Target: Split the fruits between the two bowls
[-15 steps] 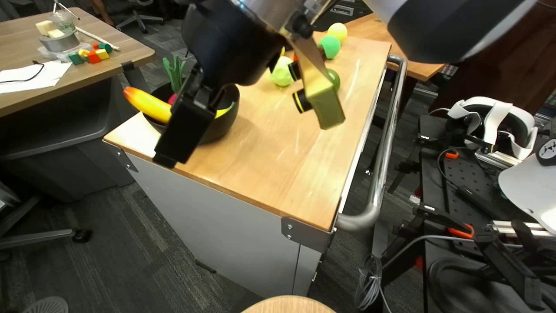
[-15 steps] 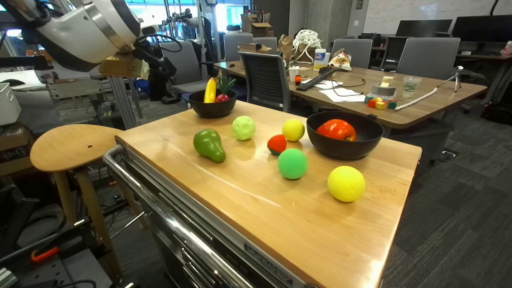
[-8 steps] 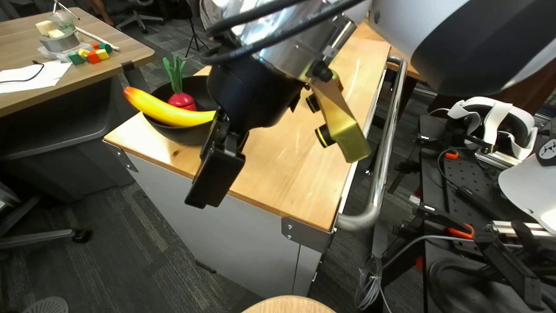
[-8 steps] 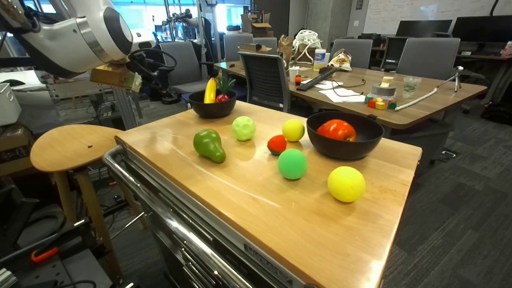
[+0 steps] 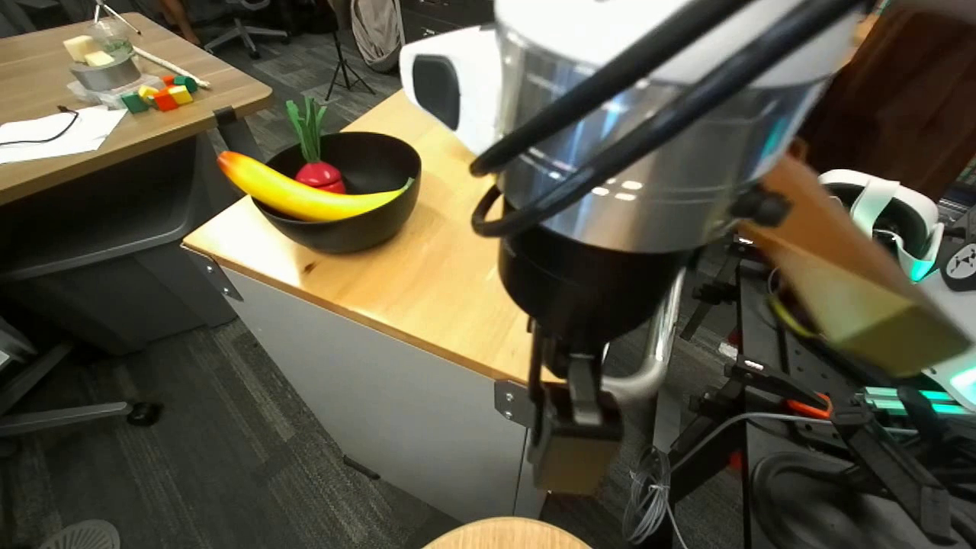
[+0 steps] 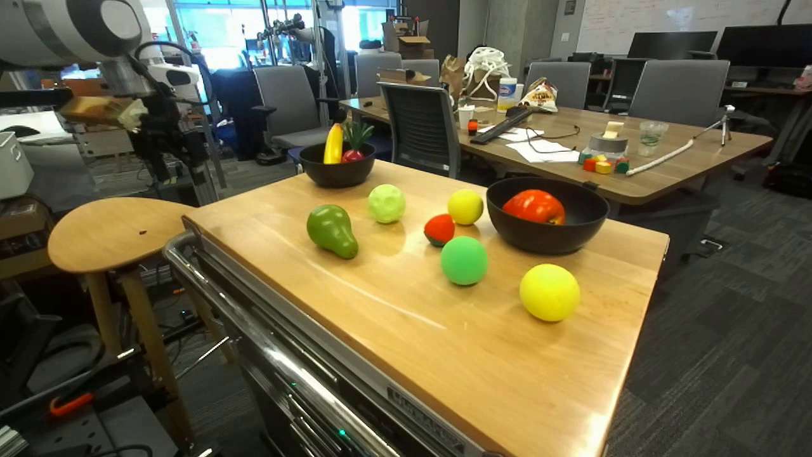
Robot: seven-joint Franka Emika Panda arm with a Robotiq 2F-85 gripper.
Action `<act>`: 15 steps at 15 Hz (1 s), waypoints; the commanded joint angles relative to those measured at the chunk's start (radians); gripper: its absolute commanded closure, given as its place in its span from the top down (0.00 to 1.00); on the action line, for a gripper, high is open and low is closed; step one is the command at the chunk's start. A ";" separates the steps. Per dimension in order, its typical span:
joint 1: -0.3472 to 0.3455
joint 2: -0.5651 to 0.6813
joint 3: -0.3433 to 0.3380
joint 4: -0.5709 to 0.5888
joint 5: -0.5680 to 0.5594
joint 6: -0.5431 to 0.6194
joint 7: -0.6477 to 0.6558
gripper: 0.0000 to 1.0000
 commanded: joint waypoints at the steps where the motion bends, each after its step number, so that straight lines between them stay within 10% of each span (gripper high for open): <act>1: 0.144 -0.222 -0.121 0.023 0.162 -0.232 -0.123 1.00; 5: 0.237 -0.403 -0.315 0.023 0.220 -0.268 -0.272 1.00; 11: 0.261 -0.394 -0.334 0.012 0.164 -0.277 -0.247 1.00; 15: 0.269 -0.432 -0.426 0.047 0.067 -0.530 -0.496 1.00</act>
